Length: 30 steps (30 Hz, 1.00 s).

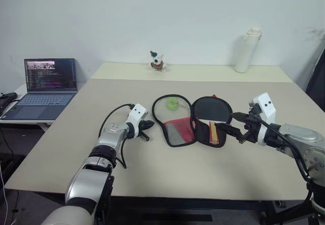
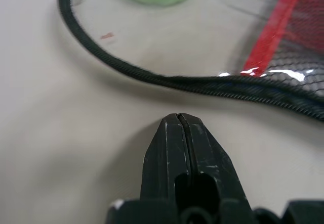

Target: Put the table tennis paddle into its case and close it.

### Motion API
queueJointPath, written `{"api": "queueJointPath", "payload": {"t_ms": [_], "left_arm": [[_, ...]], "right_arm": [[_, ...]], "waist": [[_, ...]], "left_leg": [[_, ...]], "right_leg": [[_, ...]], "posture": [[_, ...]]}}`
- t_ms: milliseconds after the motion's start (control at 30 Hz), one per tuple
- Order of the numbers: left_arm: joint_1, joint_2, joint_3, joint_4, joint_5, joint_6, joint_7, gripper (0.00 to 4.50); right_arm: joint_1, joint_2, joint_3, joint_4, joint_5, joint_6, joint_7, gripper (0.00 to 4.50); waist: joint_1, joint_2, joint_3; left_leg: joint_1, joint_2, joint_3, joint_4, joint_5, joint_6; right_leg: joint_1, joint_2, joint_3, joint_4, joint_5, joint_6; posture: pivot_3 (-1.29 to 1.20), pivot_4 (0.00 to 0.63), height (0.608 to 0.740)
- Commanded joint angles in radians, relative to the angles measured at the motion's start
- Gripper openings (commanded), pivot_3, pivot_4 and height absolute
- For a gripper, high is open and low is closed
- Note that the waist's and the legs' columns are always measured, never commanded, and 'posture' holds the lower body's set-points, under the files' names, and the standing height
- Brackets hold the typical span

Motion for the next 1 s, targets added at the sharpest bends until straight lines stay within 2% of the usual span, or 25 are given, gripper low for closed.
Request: {"api": "queueJointPath", "payload": {"t_ms": [33,400,733,1000], "left_arm": [[-0.056,-0.046,-0.009,0.003,0.001,-0.016,-0.068,0.02],[-0.184,-0.131,-0.003,-0.024,-0.014,-0.019,-0.146,0.02],[-0.341,-0.313,-0.016,0.039,0.001,-0.057,-0.138,0.02],[-0.354,-0.301,-0.001,0.080,0.008,-0.089,-0.112,0.02]], "right_arm": [[0.005,-0.026,-0.033,-0.039,0.013,-0.030,0.007,4.50],[0.023,-0.067,-0.063,-0.033,0.017,-0.048,0.012,4.50],[0.050,-0.117,-0.117,-0.024,0.047,-0.021,0.035,4.50],[0.067,-0.098,-0.127,0.009,0.007,-0.036,-0.052,4.50]], "waist": [[0.002,0.000,0.000],[-0.006,-0.001,0.001],[-0.004,-0.001,0.001],[-0.012,-0.001,0.001]], "left_leg": [[-0.001,0.000,0.000,0.000,0.000,0.000],[-0.004,0.000,-0.002,0.000,-0.001,0.001],[-0.007,-0.001,-0.002,0.001,-0.001,0.002],[-0.005,0.001,-0.001,0.001,-0.001,0.002]], "right_leg": [[0.000,0.000,0.000,0.000,0.000,0.000],[0.000,0.001,-0.001,-0.007,0.003,0.001],[-0.001,0.001,-0.001,-0.010,0.005,0.001],[-0.001,0.003,0.000,-0.008,0.003,0.004]], "posture": [[0.00,0.150,0.740],[0.00,0.150,0.740],[0.00,0.150,0.740],[0.00,0.150,0.740]]}}
